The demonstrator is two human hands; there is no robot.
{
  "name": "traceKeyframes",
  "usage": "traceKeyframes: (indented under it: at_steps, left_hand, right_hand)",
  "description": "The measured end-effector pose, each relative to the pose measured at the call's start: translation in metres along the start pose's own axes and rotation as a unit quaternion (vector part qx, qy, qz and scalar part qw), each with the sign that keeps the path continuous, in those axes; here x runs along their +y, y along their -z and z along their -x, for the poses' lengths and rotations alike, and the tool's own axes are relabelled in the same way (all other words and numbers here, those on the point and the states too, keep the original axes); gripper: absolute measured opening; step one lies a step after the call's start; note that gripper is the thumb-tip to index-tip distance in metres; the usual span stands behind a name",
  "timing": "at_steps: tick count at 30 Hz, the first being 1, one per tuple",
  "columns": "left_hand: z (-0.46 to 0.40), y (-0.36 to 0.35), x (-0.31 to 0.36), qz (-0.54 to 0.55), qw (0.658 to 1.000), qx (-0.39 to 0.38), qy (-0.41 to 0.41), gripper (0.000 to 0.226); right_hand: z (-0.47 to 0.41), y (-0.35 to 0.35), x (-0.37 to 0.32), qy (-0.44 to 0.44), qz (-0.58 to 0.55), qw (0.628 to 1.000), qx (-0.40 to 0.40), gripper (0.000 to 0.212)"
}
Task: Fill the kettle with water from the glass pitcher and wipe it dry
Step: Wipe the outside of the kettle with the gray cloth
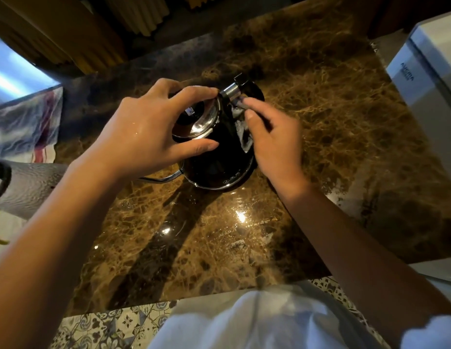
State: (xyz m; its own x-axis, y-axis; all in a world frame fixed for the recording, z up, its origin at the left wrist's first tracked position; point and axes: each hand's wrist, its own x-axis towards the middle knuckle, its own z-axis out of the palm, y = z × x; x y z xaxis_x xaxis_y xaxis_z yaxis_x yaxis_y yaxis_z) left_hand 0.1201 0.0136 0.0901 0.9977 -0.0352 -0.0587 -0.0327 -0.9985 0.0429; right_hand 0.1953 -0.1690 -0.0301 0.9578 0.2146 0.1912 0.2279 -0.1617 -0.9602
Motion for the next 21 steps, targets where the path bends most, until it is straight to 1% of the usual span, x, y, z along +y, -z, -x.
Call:
traceKeyframes:
  at_steps: [3,4,7,10,12,14,16,18,21]
  left_hand:
    - [0.000,0.000,0.001,-0.003,1.000,0.002,0.002,0.085]
    - [0.001,-0.001,0.001,-0.003,1.000,0.003,0.003,0.085]
    - [-0.001,-0.001,0.000,0.000,1.000,0.006,0.002,0.084]
    - [-0.001,-0.002,0.000,0.003,1.000,0.008,0.000,0.084]
    - [0.000,-0.003,-0.001,0.002,1.000,0.009,0.000,0.085]
    - [0.000,-0.003,0.000,0.004,1.000,0.006,0.003,0.086]
    - [0.000,-0.001,0.000,0.005,1.000,0.008,0.003,0.087]
    - [0.000,-0.002,0.001,0.009,1.000,0.014,0.006,0.088]
    - [0.000,-0.002,0.001,0.021,0.999,0.021,0.014,0.091]
  right_hand:
    - [0.012,-0.013,0.004,-0.029,-0.030,0.998,-0.053,0.037]
    - [0.018,-0.012,0.007,-0.035,-0.043,0.997,-0.059,0.037]
    - [0.040,0.000,0.017,-0.028,-0.050,0.997,-0.048,0.039]
    - [0.068,0.004,0.021,-0.048,-0.029,0.998,-0.017,0.041]
    - [0.075,0.005,0.020,-0.055,0.003,0.998,0.003,0.037]
    - [0.070,0.007,0.014,-0.061,0.005,0.998,0.016,0.034]
    - [0.059,0.006,-0.004,-0.042,-0.005,0.999,0.012,0.033]
    - [0.044,0.002,-0.018,-0.002,-0.024,1.000,-0.007,0.034]
    - [0.024,-0.001,-0.023,0.022,-0.029,0.999,-0.007,0.032]
